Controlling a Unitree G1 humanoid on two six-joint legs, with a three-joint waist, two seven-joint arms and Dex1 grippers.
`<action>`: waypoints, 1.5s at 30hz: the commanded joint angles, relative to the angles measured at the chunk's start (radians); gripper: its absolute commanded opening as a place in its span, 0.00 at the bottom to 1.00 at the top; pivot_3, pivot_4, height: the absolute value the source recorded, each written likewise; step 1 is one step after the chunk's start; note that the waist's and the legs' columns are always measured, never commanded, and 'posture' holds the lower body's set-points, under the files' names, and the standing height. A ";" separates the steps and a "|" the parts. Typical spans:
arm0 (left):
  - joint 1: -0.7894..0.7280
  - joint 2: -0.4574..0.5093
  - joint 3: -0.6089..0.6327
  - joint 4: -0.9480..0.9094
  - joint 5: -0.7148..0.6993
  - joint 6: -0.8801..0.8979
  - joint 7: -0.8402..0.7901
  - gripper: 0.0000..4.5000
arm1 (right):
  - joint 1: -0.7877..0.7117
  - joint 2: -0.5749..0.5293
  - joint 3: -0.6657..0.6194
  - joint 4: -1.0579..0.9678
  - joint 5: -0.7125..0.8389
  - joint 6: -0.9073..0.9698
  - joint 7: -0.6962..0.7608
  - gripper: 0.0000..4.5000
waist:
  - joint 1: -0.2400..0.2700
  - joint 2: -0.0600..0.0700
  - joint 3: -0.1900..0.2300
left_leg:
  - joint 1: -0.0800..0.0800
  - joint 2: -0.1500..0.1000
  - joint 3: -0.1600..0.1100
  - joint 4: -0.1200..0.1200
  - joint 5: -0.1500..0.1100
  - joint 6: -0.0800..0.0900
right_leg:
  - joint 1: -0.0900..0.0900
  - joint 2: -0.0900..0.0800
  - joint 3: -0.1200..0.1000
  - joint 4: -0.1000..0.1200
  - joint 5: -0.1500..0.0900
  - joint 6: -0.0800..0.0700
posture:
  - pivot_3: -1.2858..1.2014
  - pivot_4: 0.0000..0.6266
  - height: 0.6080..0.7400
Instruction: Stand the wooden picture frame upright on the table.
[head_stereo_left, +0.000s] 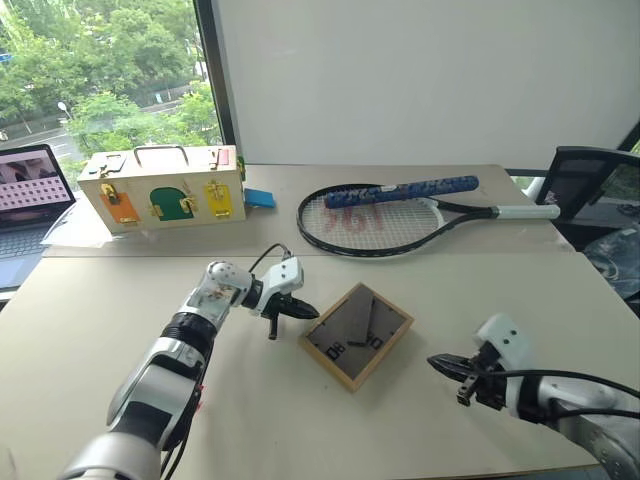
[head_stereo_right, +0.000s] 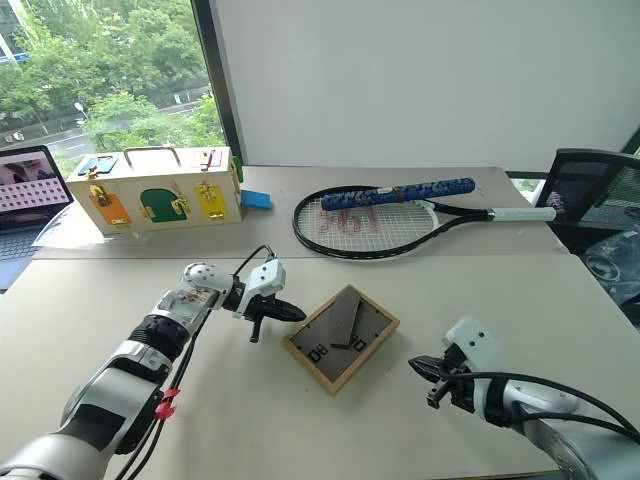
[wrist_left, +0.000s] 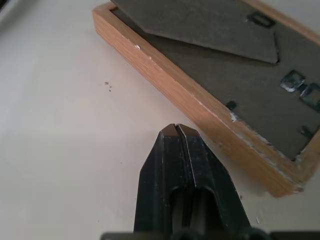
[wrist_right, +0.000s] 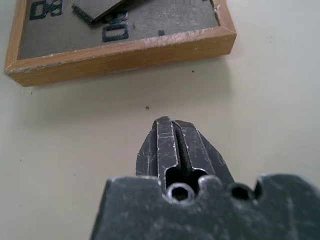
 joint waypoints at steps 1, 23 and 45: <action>-0.002 -0.013 0.001 -0.041 0.000 0.014 -0.034 0.00 | -0.120 0.029 0.108 0.091 -0.077 -0.041 0.037 0.01 | 0.002 0.000 0.000 | 0.000 0.000 0.000 0.000 0.000 0.000 | 0.000 0.000 0.000 0.000 0.000 0.000 | 0.52 0.24 1.00; 0.356 0.284 -0.016 -0.545 -0.043 0.484 -0.155 0.00 | -0.549 0.267 0.421 0.535 -0.357 -0.236 0.291 0.01 | -0.070 0.002 -0.013 | 0.011 0.001 -0.001 -0.003 -0.001 0.001 | 0.007 0.002 0.000 0.003 -0.002 -0.002 | 0.52 0.24 1.00; 0.391 0.290 0.015 -0.571 -0.078 0.519 -0.044 0.00 | -0.534 0.206 0.439 0.513 -0.472 -0.222 0.414 0.01 | -0.044 0.003 -0.018 | 0.010 0.001 -0.001 -0.003 -0.001 0.002 | 0.007 0.002 0.000 0.003 -0.003 -0.002 | 0.52 0.24 1.00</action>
